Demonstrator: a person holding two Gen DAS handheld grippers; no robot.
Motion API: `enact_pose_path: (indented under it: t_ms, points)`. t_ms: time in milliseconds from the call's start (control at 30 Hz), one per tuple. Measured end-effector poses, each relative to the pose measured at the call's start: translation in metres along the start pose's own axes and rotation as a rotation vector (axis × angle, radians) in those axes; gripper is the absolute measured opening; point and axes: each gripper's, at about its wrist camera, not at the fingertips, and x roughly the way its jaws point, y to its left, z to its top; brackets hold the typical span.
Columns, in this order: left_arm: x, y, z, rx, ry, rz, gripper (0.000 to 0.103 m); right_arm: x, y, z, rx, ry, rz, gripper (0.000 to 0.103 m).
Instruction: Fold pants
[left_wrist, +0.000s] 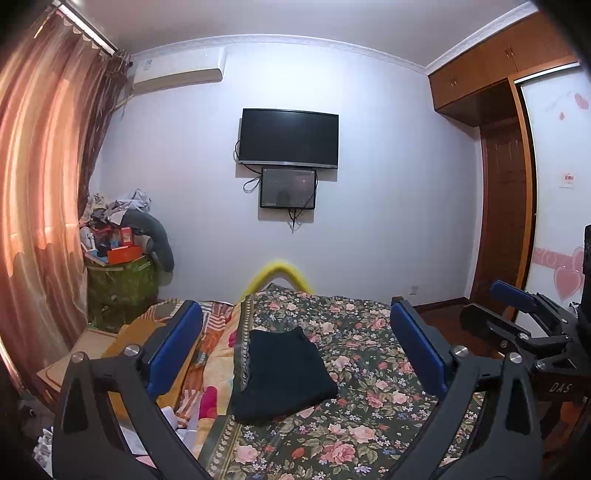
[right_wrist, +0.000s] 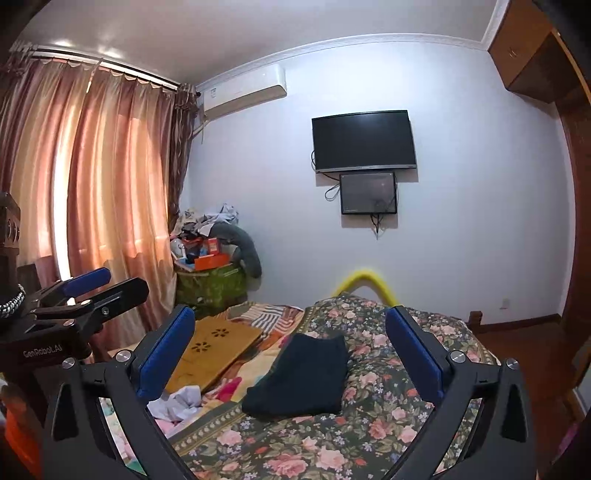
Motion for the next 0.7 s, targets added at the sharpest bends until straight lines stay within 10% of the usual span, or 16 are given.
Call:
enact_pose_path:
  t_ms: [700]
  points:
    - [0.011, -0.002, -0.011, -0.006, 0.052, -0.011, 0.103, 0.005, -0.008, -0.008, 0.013, 0.047, 0.001, 0.103]
